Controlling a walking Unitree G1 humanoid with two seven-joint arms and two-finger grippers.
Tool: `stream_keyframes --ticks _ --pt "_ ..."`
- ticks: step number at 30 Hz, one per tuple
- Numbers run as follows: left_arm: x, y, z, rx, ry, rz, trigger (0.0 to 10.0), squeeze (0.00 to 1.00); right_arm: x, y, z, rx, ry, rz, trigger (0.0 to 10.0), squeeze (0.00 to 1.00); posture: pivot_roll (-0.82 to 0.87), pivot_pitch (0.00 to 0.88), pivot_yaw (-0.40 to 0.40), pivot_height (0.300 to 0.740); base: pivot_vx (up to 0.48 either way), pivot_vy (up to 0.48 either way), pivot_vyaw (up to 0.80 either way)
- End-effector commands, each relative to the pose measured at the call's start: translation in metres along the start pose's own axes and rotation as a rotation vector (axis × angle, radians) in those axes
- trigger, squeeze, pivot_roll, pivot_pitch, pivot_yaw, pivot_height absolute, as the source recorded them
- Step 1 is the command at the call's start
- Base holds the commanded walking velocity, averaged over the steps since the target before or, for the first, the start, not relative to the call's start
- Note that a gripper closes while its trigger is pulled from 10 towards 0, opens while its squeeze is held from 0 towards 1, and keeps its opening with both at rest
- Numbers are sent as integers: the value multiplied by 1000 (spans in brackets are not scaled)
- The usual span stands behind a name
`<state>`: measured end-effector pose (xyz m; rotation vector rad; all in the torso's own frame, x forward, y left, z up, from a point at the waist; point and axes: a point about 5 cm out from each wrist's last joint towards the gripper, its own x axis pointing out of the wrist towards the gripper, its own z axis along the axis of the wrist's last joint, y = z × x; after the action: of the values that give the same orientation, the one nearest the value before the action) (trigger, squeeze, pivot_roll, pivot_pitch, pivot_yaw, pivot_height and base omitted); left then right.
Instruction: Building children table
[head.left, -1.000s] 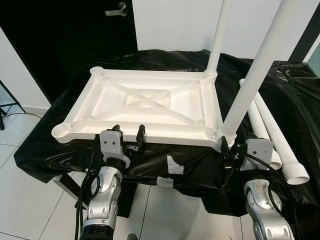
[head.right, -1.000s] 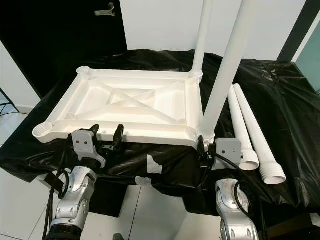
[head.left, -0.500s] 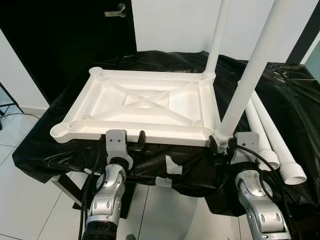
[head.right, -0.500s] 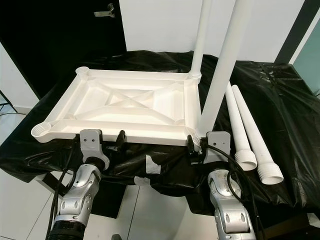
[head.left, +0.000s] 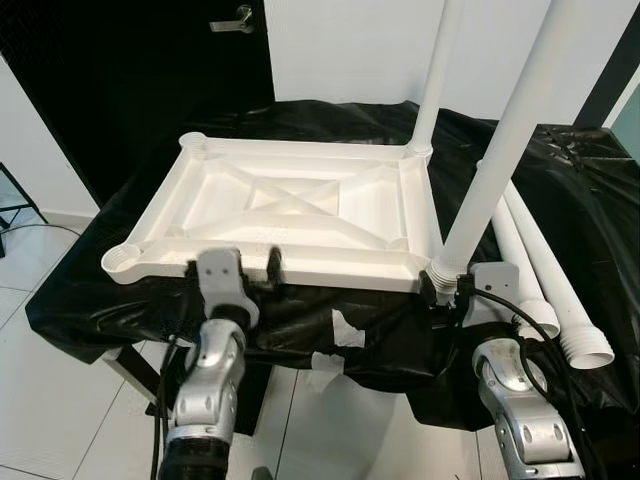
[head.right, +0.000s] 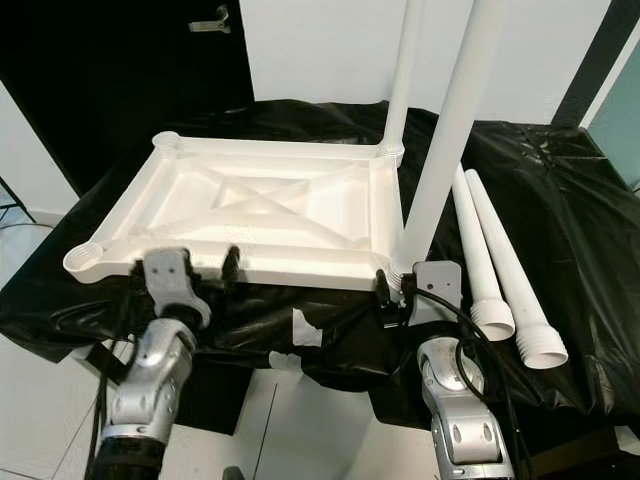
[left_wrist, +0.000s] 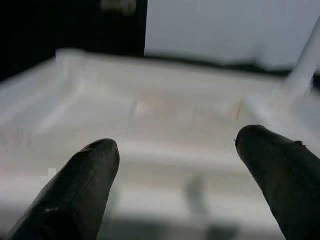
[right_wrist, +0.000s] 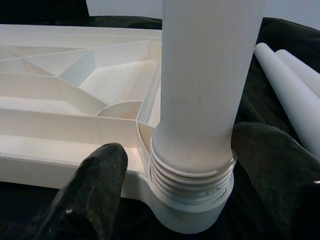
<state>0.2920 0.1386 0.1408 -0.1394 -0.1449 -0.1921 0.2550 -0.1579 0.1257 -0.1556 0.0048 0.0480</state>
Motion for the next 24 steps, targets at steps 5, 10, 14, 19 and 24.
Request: stream_keyframes --ticks 5,10,14,19,24 --pt "-1 -8 7 3 -46 -183 10000 0 6 1 12 -28 -46 5 10000 0 -5 0 -13 740 0 0 0" --pt "-4 -10 -3 6 -9 -195 10000 0 12 -3 18 -28 -67 -16 10000 0 -11 0 -11 740 0 0 0" --pt "-7 -15 -12 5 36 -245 10000 0 19 -6 21 -33 -73 -6 10000 0 -11 0 -11 740 0 0 0" --pt "-18 -34 -30 -40 133 -485 10000 0 32 -6 26 -33 -85 40 10000 0 -3 0 -13 740 0 0 0" --pt "-21 -43 -42 -87 212 -672 10000 0 48 -13 27 16 -60 43 10000 0 5 0 -22 740 0 0 0"
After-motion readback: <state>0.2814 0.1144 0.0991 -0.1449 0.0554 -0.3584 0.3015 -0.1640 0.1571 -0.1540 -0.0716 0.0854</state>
